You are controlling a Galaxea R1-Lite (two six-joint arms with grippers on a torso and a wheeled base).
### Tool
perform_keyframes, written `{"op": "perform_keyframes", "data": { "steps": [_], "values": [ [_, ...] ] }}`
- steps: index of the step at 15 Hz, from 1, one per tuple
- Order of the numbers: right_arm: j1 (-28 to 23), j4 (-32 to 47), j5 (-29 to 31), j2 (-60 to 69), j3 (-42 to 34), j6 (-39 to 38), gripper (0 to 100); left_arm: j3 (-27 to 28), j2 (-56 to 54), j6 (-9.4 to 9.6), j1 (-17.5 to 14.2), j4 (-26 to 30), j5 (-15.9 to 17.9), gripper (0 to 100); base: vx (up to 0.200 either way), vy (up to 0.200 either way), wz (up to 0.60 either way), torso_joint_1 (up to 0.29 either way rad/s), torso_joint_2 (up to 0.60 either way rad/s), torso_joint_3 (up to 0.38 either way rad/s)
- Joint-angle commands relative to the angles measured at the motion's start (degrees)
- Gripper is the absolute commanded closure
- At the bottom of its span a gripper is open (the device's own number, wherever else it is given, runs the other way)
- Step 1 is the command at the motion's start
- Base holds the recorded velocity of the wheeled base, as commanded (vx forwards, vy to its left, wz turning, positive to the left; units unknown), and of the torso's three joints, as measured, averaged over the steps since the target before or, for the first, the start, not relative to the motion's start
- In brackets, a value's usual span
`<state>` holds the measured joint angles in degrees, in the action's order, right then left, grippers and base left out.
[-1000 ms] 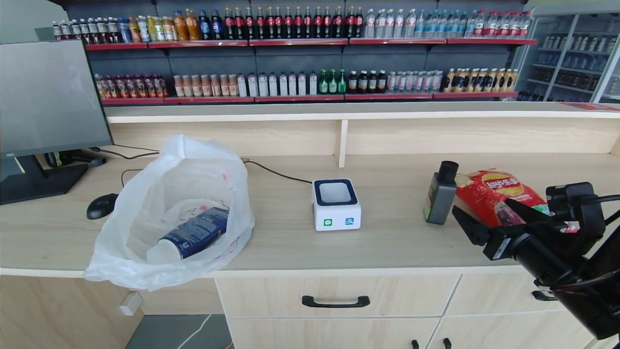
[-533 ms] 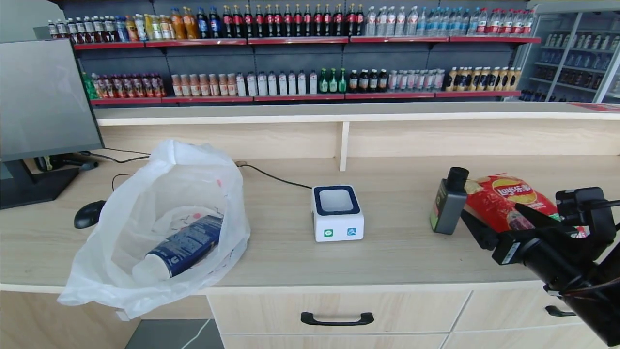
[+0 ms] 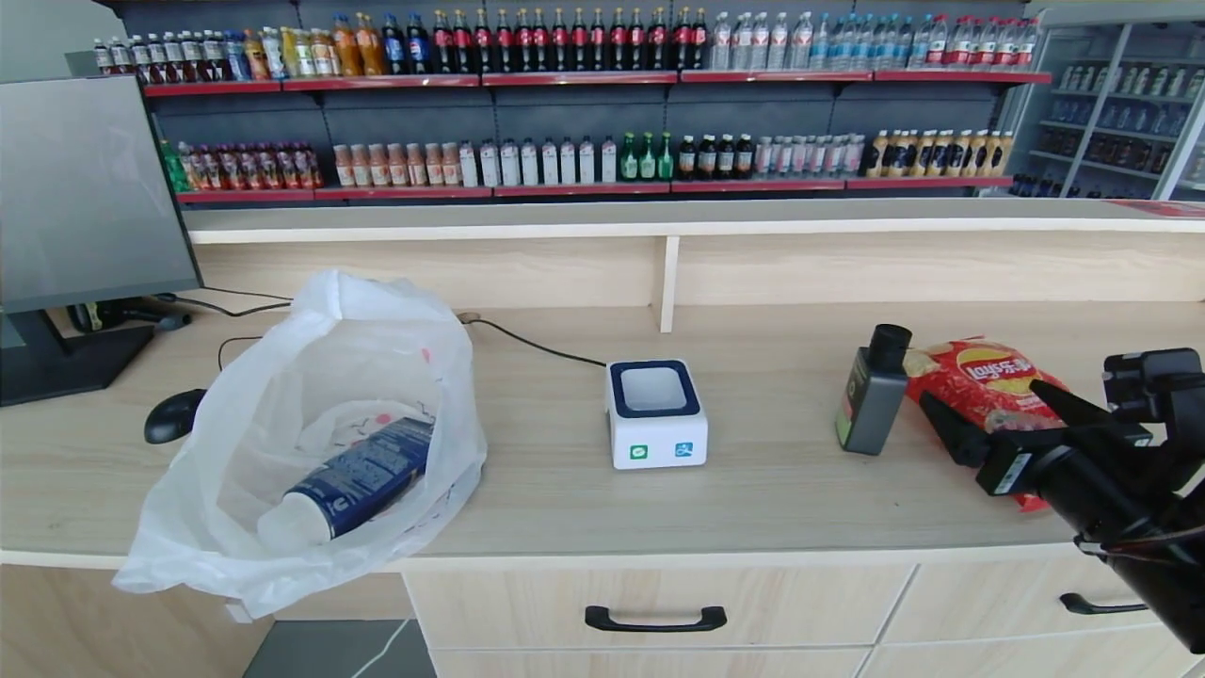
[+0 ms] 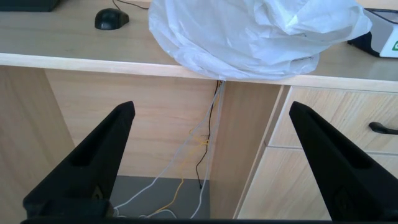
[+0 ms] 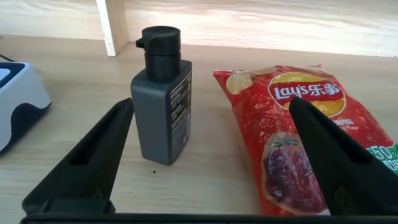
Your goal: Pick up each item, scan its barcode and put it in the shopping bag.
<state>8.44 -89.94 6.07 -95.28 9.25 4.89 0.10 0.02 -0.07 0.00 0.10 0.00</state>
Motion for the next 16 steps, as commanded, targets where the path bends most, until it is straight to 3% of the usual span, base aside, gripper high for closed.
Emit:
{"op": "perform_keyframes", "data": {
  "steps": [1,16],
  "values": [
    [-1.58,-0.06,-0.01,-1.31,0.94,0.74,0,-0.01,-0.02,-0.01,0.00,-0.01,0.00,0,0.000,0.000,0.00,0.000,0.00,0.000],
    [-1.76,-0.06,-1.41,-6.76,4.37,1.53,0,-0.01,-0.02,-0.01,-0.09,-0.01,0.00,0,0.000,0.000,0.00,0.000,0.00,0.000]
  ]
}}
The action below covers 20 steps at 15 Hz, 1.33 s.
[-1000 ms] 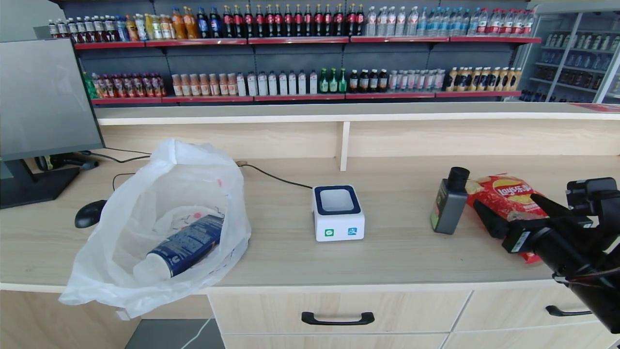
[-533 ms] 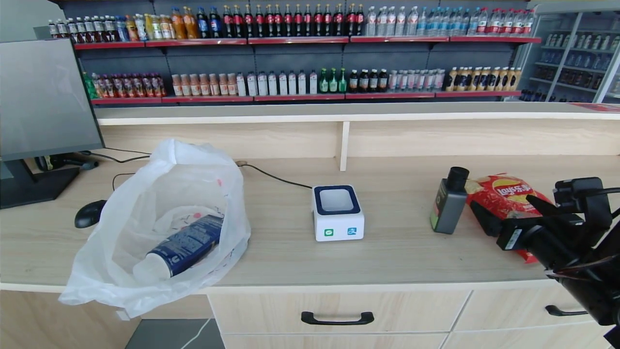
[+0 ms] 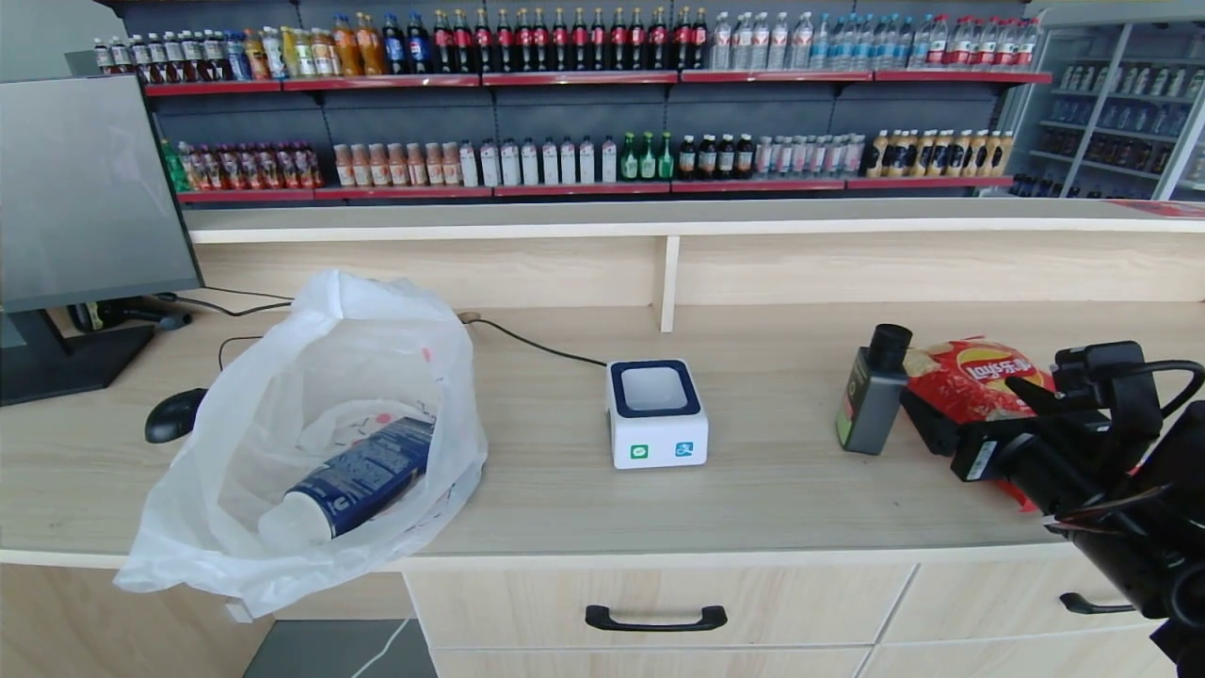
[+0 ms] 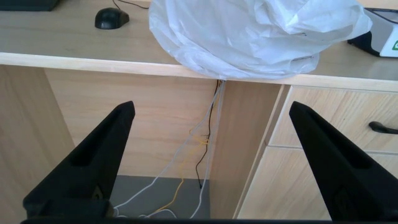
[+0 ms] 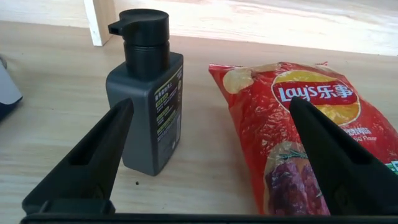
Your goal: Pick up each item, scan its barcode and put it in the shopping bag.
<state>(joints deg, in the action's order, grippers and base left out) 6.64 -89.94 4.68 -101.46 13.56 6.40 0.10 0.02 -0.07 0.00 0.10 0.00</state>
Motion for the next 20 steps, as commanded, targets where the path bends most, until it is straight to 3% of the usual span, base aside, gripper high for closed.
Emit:
{"op": "perform_keyframes", "data": {
  "steps": [1,10,13,20],
  "values": [
    [0.04,-0.06,-0.02,-0.67,0.07,0.02,0,-0.01,-0.02,-0.01,0.00,-0.01,0.00,0,0.000,0.000,0.00,0.000,0.00,0.000],
    [-1.63,-0.06,-0.11,0.04,-0.02,0.02,0,-0.01,-0.02,-0.01,0.00,-0.01,0.00,0,0.000,0.000,0.00,0.000,0.00,0.000],
    [-4.27,-0.06,-0.11,-1.02,4.11,0.46,0,-0.01,-0.02,-0.01,0.00,-0.01,0.00,0,0.000,0.000,0.00,0.000,0.00,0.000],
    [-3.57,-0.06,-2.66,-3.22,2.62,1.07,0,-0.01,-0.02,-0.01,0.00,-0.01,0.00,0,0.000,0.000,0.00,0.000,0.00,0.000]
  ]
}}
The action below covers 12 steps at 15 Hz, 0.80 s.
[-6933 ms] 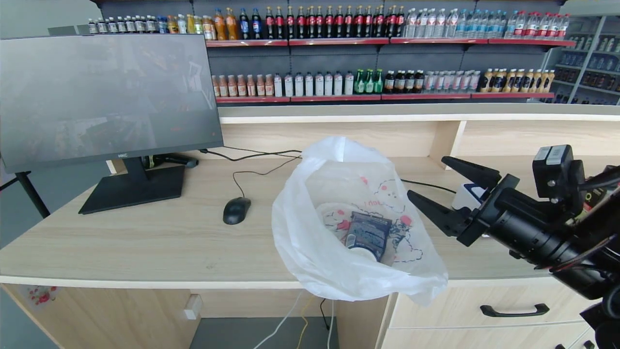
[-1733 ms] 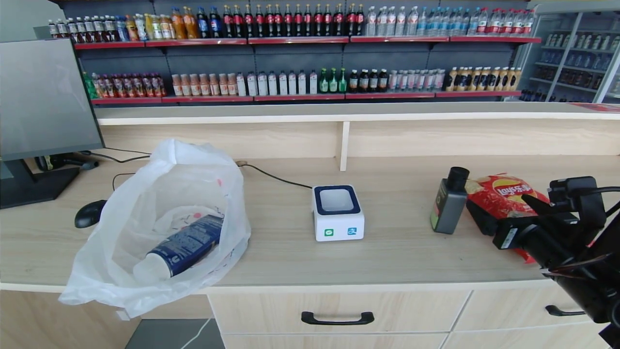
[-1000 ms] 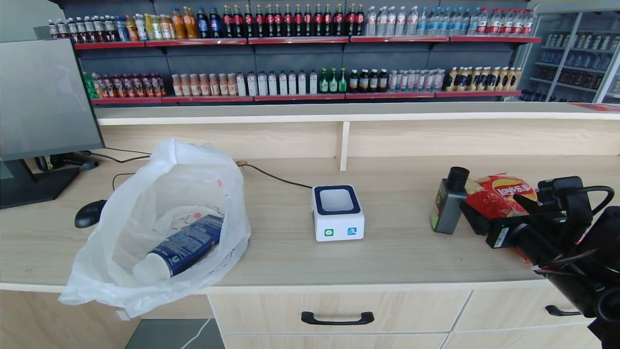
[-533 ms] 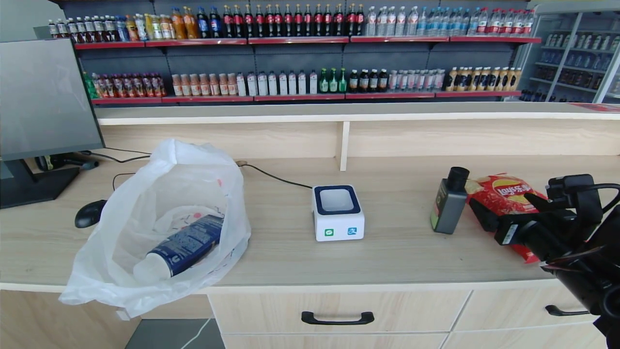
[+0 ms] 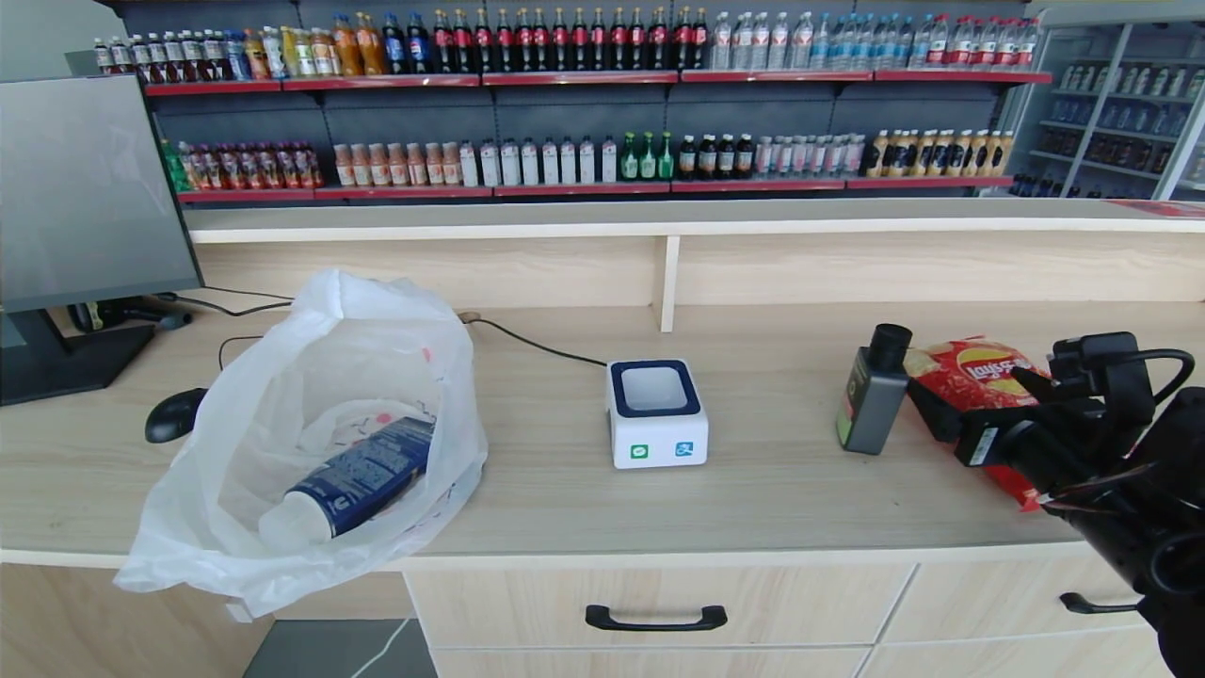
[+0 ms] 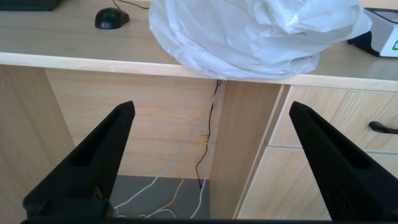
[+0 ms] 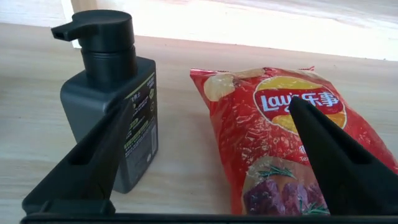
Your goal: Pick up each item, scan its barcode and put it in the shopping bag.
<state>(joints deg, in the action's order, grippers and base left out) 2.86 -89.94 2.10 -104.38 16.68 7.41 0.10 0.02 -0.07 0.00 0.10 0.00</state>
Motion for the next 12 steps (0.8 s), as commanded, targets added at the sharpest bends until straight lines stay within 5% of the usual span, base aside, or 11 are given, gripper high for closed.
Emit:
{"op": "perform_keyframes", "data": {
  "steps": [1,12],
  "values": [
    [0.48,-0.06,-0.60,-0.21,-1.12,0.15,0,-0.01,-0.02,-0.01,0.00,-0.01,0.00,0,0.000,0.000,0.00,0.000,0.00,0.000],
    [1.62,-0.06,-0.95,-0.92,-0.77,0.41,0,-0.01,-0.02,-0.01,0.00,-0.01,0.00,0,0.000,0.000,0.00,0.000,0.00,0.000]
  ]
}}
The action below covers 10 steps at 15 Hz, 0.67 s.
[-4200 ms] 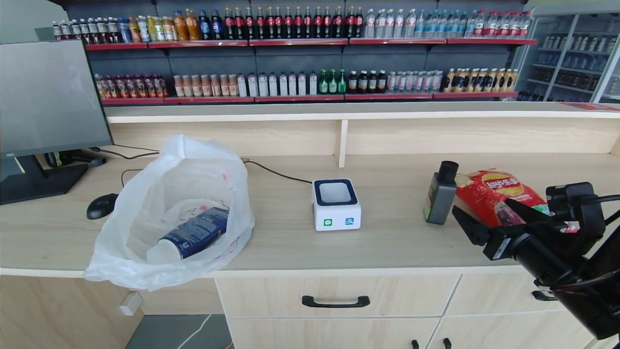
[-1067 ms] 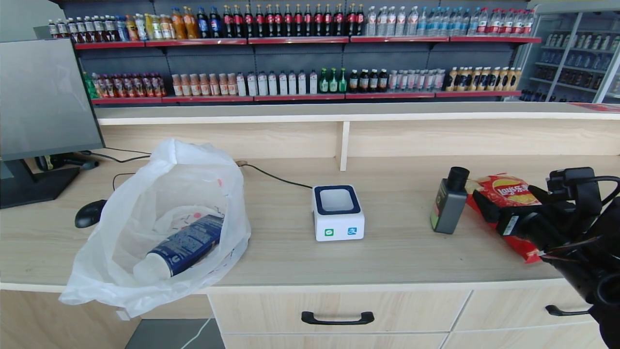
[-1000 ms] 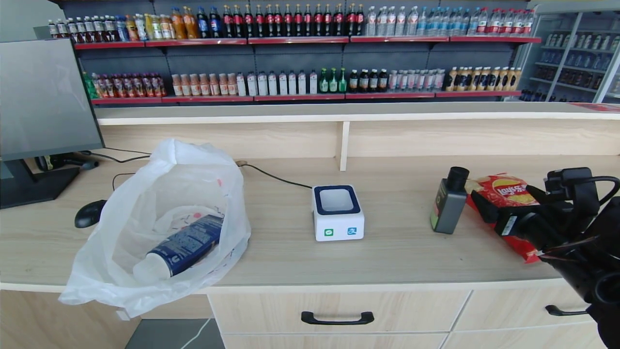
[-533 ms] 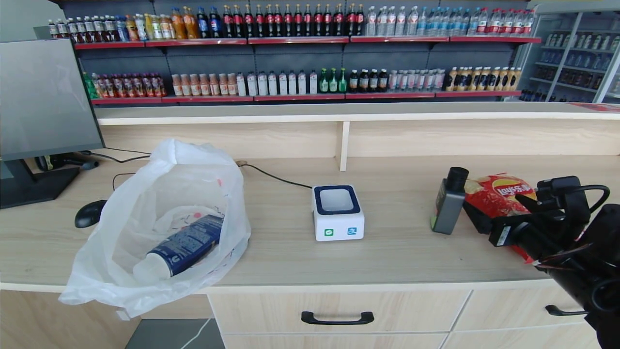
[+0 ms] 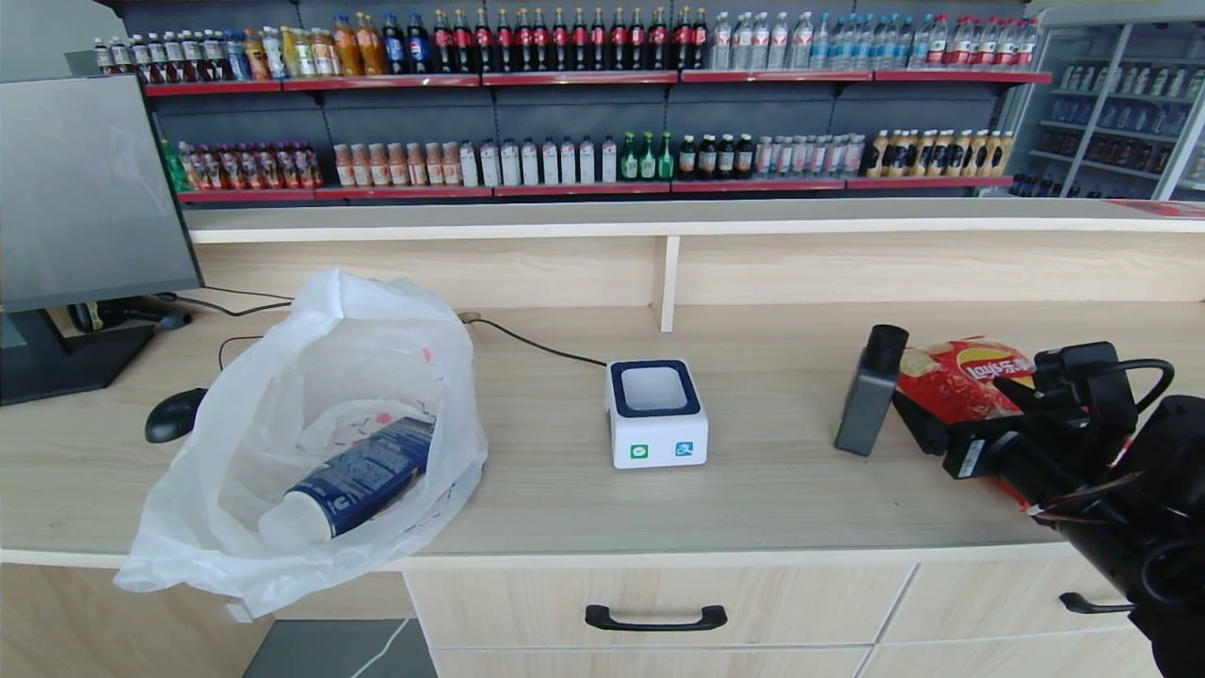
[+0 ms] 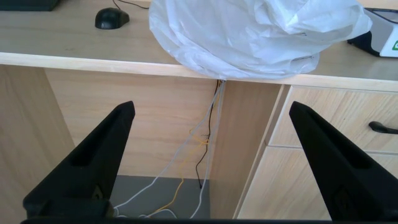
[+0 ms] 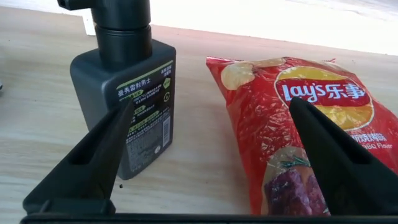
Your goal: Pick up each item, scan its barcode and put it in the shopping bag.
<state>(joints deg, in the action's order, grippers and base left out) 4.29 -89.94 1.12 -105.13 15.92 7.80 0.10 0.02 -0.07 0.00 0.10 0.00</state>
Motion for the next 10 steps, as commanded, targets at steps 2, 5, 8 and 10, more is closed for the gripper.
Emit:
{"op": "perform_keyframes", "data": {
  "steps": [2,5,8,10],
  "values": [
    [1.25,-0.06,0.02,-0.25,-0.01,0.02,0,-0.01,-0.02,-0.01,0.00,-0.01,0.00,0,0.000,0.000,0.00,0.000,0.00,0.000],
    [2.12,-0.06,0.02,-0.16,-0.10,-0.07,0,-0.01,-0.02,-0.01,0.00,-0.01,0.00,0,0.000,0.000,0.00,0.000,0.00,0.000],
    [2.21,-0.06,0.02,-0.86,-0.01,-0.07,0,-0.01,-0.02,-0.01,0.00,-0.01,0.00,0,0.000,0.000,0.00,0.000,0.00,0.000],
    [2.30,-0.06,0.02,-1.13,0.08,-0.07,0,-0.01,-0.02,-0.01,0.00,-0.01,0.00,0,0.000,0.000,0.00,0.000,0.00,0.000]
  ]
}}
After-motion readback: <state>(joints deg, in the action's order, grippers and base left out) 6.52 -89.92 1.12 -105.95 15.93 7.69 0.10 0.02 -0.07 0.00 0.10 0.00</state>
